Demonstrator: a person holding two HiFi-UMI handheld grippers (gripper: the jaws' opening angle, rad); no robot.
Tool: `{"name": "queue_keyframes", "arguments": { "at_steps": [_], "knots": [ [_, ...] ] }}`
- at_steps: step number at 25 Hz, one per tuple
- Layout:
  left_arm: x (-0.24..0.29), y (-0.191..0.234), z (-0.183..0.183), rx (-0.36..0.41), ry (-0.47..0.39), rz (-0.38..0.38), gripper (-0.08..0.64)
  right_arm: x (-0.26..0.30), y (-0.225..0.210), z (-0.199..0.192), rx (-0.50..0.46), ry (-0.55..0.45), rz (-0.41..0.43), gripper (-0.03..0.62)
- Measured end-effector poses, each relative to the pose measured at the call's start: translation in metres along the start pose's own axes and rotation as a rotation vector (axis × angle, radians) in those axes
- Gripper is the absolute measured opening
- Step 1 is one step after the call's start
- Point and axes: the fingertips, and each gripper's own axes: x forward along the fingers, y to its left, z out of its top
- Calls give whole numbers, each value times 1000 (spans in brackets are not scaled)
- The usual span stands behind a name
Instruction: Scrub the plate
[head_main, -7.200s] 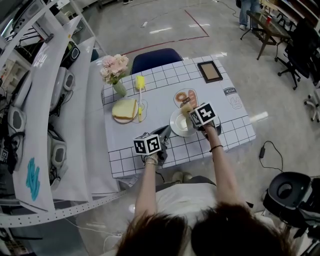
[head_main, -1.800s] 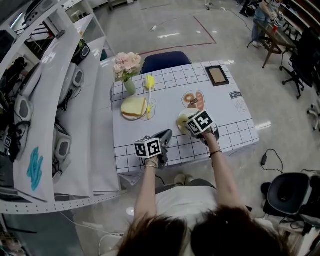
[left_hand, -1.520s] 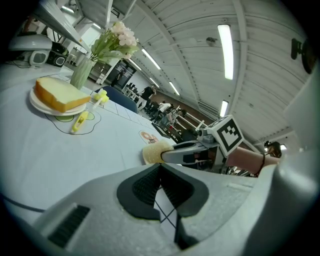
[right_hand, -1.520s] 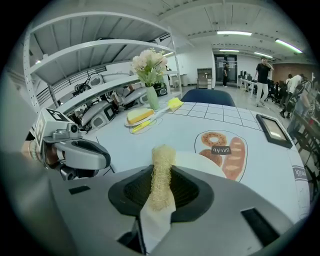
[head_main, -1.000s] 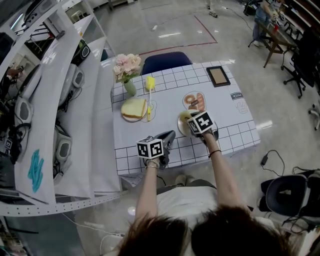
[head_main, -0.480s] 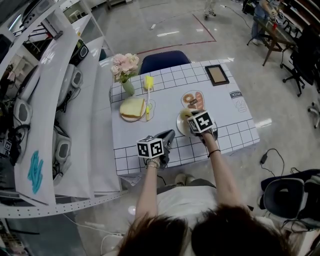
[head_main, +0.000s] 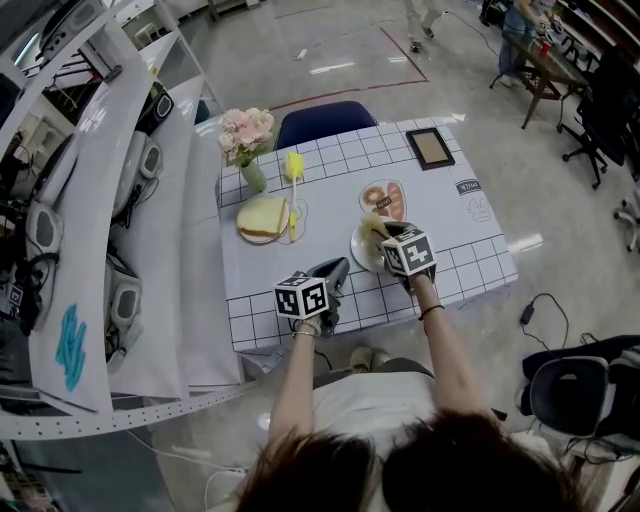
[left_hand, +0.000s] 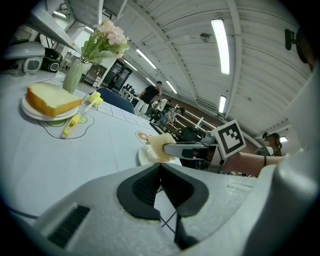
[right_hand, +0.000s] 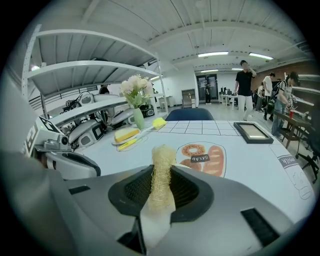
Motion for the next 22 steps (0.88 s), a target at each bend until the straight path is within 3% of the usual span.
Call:
{"name": "queue_keyframes", "arguments": {
  "at_steps": [13,22],
  "knots": [
    [-8,-12,14,96,-82,2,11,-30,23,16,-17,-239,112,84],
    [-18,-21,25,129,-135,-1,11,-49,35,26,-14,-332,159,84]
  ]
}}
